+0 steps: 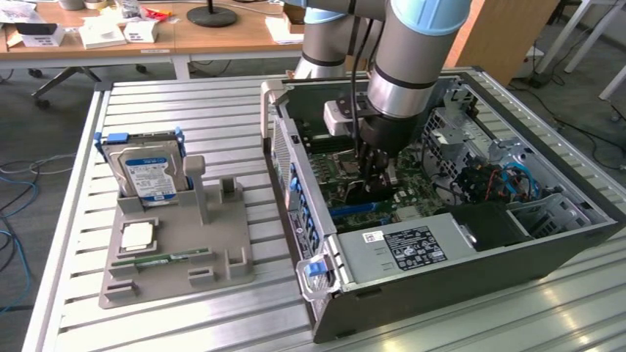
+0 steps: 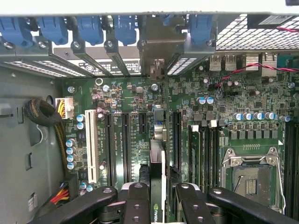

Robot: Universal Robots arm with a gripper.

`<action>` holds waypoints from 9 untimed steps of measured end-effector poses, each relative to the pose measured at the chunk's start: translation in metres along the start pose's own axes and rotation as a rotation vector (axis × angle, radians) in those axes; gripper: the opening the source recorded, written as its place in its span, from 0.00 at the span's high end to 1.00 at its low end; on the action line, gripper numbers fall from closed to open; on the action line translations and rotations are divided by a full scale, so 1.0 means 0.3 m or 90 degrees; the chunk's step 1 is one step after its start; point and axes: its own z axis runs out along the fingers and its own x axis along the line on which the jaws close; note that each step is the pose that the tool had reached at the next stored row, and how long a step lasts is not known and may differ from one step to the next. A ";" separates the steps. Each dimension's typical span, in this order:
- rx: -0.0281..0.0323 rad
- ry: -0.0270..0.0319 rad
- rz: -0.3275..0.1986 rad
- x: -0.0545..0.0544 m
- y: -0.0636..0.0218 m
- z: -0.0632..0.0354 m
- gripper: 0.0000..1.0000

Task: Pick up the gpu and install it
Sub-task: 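Insert the gpu into the slot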

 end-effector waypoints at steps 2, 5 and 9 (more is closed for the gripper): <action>0.0000 0.0000 0.000 0.000 0.000 0.000 0.74; 0.0000 -0.0002 0.000 0.000 0.000 0.006 0.74; -0.0001 0.0001 0.000 0.000 0.000 0.008 0.74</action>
